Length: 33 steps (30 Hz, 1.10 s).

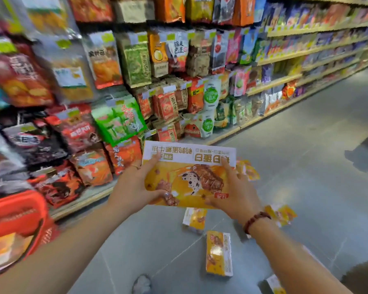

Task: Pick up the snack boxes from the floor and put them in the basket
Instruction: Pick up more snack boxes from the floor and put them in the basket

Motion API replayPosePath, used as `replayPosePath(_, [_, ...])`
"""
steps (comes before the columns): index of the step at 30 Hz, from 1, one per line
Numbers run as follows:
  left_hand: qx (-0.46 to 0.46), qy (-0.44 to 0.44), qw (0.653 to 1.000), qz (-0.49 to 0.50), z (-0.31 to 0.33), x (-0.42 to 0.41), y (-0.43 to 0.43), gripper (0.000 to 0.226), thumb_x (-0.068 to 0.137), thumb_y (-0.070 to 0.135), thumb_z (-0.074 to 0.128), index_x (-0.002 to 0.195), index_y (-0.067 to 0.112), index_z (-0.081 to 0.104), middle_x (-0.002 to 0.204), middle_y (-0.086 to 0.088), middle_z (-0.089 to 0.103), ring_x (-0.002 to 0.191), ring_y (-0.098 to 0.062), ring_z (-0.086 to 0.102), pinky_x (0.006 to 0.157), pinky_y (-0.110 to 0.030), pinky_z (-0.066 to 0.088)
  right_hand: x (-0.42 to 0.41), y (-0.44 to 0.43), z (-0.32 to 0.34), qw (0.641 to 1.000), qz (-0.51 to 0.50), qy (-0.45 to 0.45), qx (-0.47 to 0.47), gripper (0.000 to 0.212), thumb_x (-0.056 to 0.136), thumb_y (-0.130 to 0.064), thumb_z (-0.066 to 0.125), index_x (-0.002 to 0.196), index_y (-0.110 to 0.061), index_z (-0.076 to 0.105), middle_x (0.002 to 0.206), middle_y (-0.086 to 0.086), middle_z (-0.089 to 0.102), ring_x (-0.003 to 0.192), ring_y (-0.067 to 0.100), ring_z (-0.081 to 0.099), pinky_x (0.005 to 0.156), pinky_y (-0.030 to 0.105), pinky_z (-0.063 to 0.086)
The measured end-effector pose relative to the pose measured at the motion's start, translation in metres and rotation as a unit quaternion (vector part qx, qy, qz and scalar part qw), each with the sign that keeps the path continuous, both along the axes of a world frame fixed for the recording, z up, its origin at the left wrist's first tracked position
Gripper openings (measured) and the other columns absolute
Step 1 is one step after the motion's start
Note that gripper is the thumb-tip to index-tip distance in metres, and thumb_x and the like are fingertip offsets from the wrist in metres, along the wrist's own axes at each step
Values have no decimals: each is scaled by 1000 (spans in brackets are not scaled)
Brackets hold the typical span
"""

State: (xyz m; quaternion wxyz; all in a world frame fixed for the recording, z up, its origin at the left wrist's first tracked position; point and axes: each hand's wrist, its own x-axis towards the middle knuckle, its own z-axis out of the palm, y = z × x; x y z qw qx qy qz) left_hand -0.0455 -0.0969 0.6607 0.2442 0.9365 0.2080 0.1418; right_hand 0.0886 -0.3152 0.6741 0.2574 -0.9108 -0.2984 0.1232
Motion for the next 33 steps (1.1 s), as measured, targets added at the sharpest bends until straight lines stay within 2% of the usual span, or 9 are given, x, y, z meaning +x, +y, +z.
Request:
replayPosePath(3, [9, 32, 997, 73, 2, -55, 21, 98, 62, 54, 76, 140, 48, 17, 122, -4, 50, 112, -25, 47, 87, -31, 37, -28, 39, -5, 997, 74, 18, -2, 112, 69, -48, 77, 146, -43, -5, 136, 11, 38, 121, 27, 45, 92, 32, 42])
replayPosePath(7, [-12, 43, 989, 142, -2, -133, 49, 99, 61, 57, 75, 132, 60, 6, 138, -4, 42, 126, -23, 40, 102, -36, 36, -72, 91, -11, 987, 157, 39, -17, 115, 67, -51, 77, 145, -44, -8, 134, 8, 40, 119, 26, 47, 89, 31, 43])
replayPosePath(9, [-21, 52, 981, 184, -5, -173, 61, 98, 64, 54, 75, 135, 58, 8, 140, 3, 38, 127, -19, 38, 100, -33, 34, -98, 119, -12, 978, 202, 26, -37, 115, 68, -54, 74, 145, -42, -10, 130, 7, 44, 117, 25, 48, 85, 30, 42])
replayPosePath(12, [-35, 48, 970, 237, -12, -234, 83, 98, 62, 56, 76, 134, 57, 9, 135, 3, 43, 122, -19, 42, 99, -30, 37, -142, 167, -14, 965, 257, 34, -48, 115, 68, -52, 75, 145, -41, -10, 123, 6, 46, 113, 24, 50, 80, 26, 39])
replayPosePath(14, [-41, 51, 961, 268, -17, -277, 98, 99, 61, 56, 76, 134, 56, 10, 136, 1, 44, 123, -19, 42, 103, -31, 35, -175, 201, -22, 954, 292, 50, -55, 116, 68, -50, 76, 146, -40, -9, 123, 6, 45, 114, 23, 49, 83, 25, 39])
replayPosePath(17, [-58, 60, 943, 322, -20, -339, 123, 100, 62, 48, 79, 139, 47, 16, 133, -1, 45, 122, -19, 44, 96, -23, 34, -230, 252, -38, 939, 330, 74, -57, 118, 66, -50, 78, 145, -42, -9, 124, 6, 45, 115, 24, 49, 88, 28, 42])
replayPosePath(22, [-65, 85, 925, 365, -27, -433, 172, 101, 54, 59, 73, 141, 44, 24, 139, -1, 43, 124, -19, 44, 98, -27, 38, -316, 324, -56, 918, 383, 91, -56, 115, 66, -52, 76, 145, -41, -8, 126, 6, 45, 115, 25, 49, 87, 28, 42])
replayPosePath(25, [-66, 82, 920, 379, -32, -467, 196, 96, 62, 46, 80, 142, 41, 26, 142, 2, 40, 125, -17, 43, 96, -23, 36, -350, 355, -61, 912, 394, 93, -68, 114, 68, -53, 75, 145, -41, -9, 127, 5, 44, 115, 23, 50, 82, 25, 40])
replayPosePath(33, [-94, 80, 905, 406, -50, -496, 254, 94, 65, 46, 78, 144, 35, 27, 139, -2, 42, 122, -20, 45, 94, -27, 38, -377, 431, -74, 896, 426, 80, -97, 116, 68, -51, 76, 146, -40, -9, 133, 6, 43, 118, 24, 48, 88, 28, 42])
